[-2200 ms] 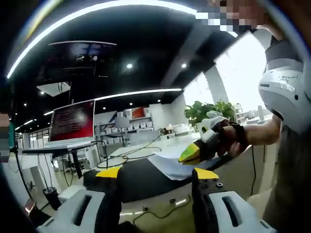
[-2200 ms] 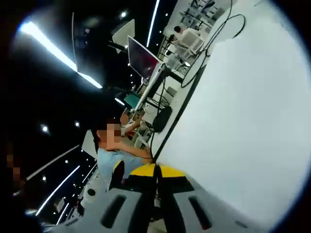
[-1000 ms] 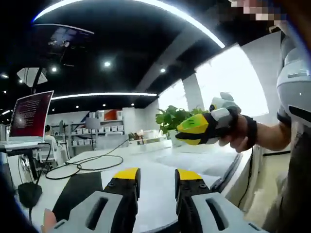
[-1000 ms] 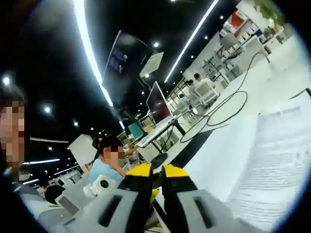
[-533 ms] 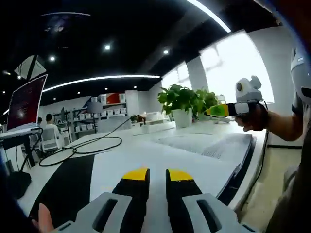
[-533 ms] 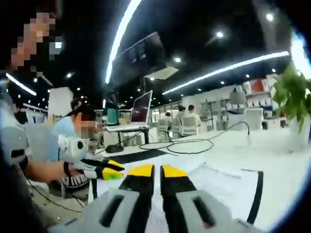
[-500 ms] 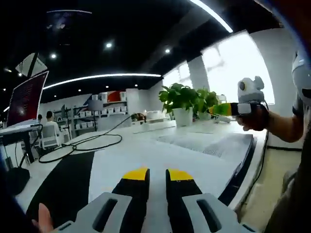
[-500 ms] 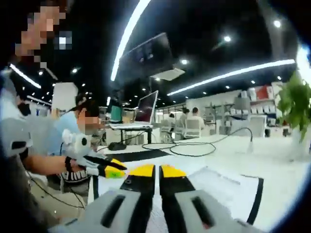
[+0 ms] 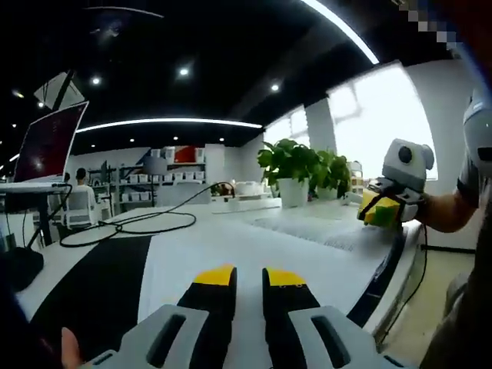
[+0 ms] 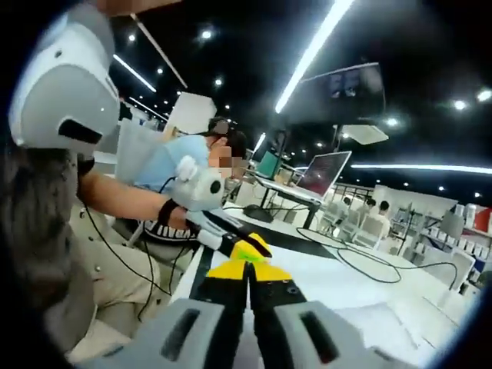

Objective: Flip through the bound document one page at a time

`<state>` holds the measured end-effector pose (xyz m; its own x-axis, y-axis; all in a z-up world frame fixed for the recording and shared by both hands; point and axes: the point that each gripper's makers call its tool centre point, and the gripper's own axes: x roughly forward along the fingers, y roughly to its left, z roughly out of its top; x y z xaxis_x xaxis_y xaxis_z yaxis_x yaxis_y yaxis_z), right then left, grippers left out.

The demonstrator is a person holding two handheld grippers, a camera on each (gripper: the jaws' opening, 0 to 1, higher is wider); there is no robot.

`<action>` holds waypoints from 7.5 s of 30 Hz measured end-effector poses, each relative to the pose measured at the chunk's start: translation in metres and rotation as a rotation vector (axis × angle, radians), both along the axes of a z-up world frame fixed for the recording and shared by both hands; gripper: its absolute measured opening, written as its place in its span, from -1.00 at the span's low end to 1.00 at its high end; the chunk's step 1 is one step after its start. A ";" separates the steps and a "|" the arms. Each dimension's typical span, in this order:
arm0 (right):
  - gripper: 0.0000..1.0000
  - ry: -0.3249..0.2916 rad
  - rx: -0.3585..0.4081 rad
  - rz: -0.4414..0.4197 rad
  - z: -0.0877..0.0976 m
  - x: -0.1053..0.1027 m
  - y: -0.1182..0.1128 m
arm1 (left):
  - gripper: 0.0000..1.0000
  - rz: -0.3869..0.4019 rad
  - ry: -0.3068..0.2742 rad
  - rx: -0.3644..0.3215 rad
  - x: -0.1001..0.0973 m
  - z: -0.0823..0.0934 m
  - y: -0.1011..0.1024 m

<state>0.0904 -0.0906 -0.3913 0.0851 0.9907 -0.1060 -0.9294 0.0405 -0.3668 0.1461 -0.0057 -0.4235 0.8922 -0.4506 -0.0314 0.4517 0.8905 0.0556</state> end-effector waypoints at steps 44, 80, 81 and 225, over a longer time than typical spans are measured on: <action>-0.98 -0.034 -0.208 -0.170 -0.024 0.093 0.001 | -0.71 -0.012 0.015 -0.007 0.002 0.002 0.004; -0.98 0.011 -0.245 -0.284 -0.027 0.201 0.003 | -0.72 -0.019 0.016 -0.008 0.002 0.000 0.000; -0.98 0.012 -0.245 -0.289 -0.027 0.204 0.004 | -0.72 -0.020 0.016 -0.008 0.002 0.000 0.000; -0.98 0.122 0.290 -0.561 0.030 0.054 -0.198 | -0.79 -0.012 0.020 -0.023 0.002 0.002 0.006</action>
